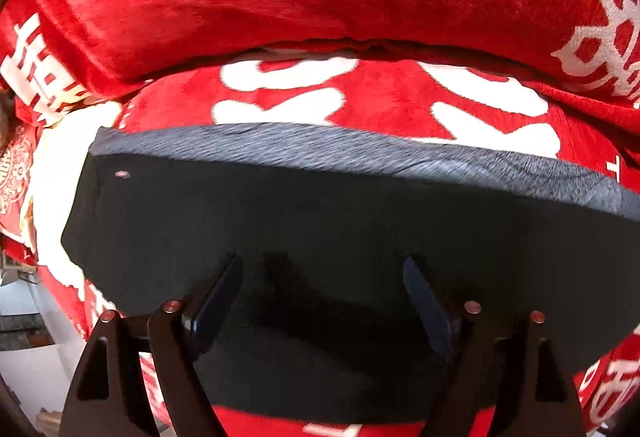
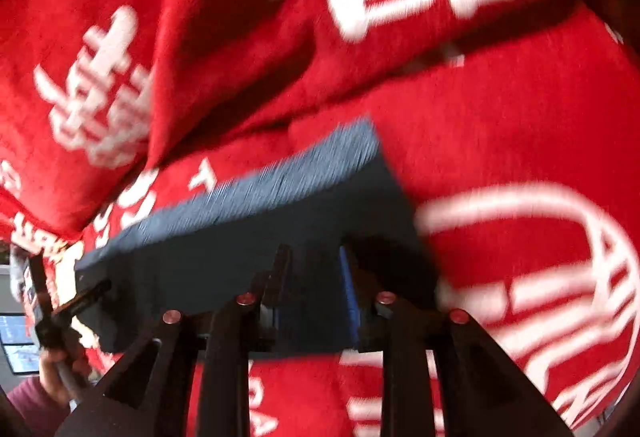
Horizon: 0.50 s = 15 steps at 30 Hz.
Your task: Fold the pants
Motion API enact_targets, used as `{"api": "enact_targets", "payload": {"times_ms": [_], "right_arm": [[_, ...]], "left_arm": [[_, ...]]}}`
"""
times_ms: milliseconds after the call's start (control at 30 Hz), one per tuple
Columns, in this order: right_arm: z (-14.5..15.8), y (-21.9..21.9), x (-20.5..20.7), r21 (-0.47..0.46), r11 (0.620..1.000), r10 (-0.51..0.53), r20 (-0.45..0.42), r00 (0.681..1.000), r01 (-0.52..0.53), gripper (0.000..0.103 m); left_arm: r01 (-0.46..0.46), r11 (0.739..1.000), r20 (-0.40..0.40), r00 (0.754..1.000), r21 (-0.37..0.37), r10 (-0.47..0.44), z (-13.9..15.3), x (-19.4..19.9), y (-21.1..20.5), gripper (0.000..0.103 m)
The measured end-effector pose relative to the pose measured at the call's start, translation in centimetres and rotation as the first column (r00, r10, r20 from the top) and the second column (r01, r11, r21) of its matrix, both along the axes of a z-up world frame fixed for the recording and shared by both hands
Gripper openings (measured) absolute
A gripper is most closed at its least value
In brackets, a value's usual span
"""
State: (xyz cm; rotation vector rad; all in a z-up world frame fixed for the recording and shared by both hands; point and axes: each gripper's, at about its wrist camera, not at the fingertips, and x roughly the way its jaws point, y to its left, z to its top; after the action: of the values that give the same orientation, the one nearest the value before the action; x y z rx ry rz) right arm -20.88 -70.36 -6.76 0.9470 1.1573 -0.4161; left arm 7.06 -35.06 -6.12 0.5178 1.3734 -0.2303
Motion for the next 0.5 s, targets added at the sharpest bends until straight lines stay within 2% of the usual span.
{"api": "enact_targets", "payload": {"times_ms": [133,300,500], "right_arm": [[-0.5,3.7,-0.6,0.072,0.997,0.012,-0.009,1.0,-0.012,0.029],[-0.1,7.6,-0.5,0.086,0.995,0.055,-0.014,0.998,-0.054,0.03],[0.7,14.8,3.6,0.122,0.983,0.14,0.015,0.99,-0.141,0.032]], "left_arm": [[-0.013,1.0,0.018,1.0,0.012,0.013,1.6,0.3,3.4,0.084],[-0.057,0.998,0.025,0.998,0.005,0.057,2.6,0.6,7.7,0.084],[-0.055,0.998,0.009,0.998,-0.02,0.055,1.9,2.3,13.1,0.084]]}}
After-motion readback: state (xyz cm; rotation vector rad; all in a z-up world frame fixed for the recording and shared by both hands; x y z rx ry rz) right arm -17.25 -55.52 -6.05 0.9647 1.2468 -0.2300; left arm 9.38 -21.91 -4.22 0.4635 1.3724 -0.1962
